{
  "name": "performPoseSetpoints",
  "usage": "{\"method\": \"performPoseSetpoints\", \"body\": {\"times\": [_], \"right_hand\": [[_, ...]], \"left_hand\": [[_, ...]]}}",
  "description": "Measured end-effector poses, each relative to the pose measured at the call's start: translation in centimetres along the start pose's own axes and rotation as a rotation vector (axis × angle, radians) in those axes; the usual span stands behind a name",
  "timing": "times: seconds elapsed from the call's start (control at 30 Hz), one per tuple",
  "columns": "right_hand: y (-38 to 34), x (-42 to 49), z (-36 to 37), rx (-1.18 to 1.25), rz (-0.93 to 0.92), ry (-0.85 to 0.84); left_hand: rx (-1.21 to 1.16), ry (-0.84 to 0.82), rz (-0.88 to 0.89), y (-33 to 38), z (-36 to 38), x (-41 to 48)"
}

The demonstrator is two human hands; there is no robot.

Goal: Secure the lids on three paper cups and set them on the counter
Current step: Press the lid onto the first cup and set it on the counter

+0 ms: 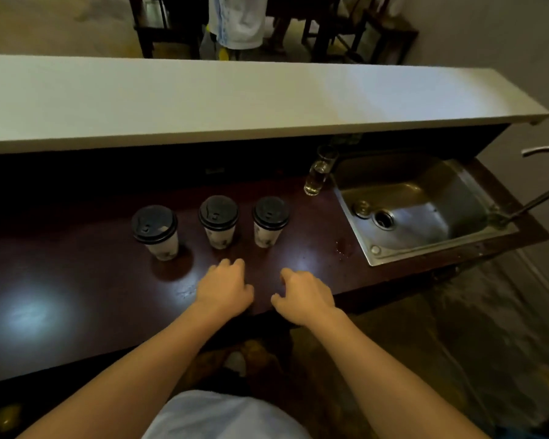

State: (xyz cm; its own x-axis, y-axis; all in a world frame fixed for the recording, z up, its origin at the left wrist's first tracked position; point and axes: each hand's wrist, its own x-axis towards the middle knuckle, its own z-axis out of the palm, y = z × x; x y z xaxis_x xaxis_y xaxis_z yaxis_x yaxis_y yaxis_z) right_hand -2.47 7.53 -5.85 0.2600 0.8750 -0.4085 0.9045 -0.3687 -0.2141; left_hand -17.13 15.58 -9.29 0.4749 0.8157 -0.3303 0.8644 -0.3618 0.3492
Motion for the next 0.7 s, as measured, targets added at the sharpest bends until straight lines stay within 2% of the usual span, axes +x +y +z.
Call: {"method": "performPoseSetpoints", "body": {"times": [0.13,0.33,0.57,0.7], "right_hand": [[0.9,4.1,-1.4,-0.031,0.016,0.002],[1.9,7.5,-2.2,0.003,0.097,-0.039],[2.3,11.0,-5.7,0.075,0.181,0.003],[2.5,12.9,-7.9,0.118,0.179,0.012]], "left_hand": [[-0.091,0.003,0.007,0.8,0.6,4.0],[-0.149,-0.077,-0.013,0.5,1.3,7.1],[-0.213,-0.051,-0.046,0.3,0.4,9.5],[-0.339,-0.021,-0.075,0.4,1.0,10.4]]}}
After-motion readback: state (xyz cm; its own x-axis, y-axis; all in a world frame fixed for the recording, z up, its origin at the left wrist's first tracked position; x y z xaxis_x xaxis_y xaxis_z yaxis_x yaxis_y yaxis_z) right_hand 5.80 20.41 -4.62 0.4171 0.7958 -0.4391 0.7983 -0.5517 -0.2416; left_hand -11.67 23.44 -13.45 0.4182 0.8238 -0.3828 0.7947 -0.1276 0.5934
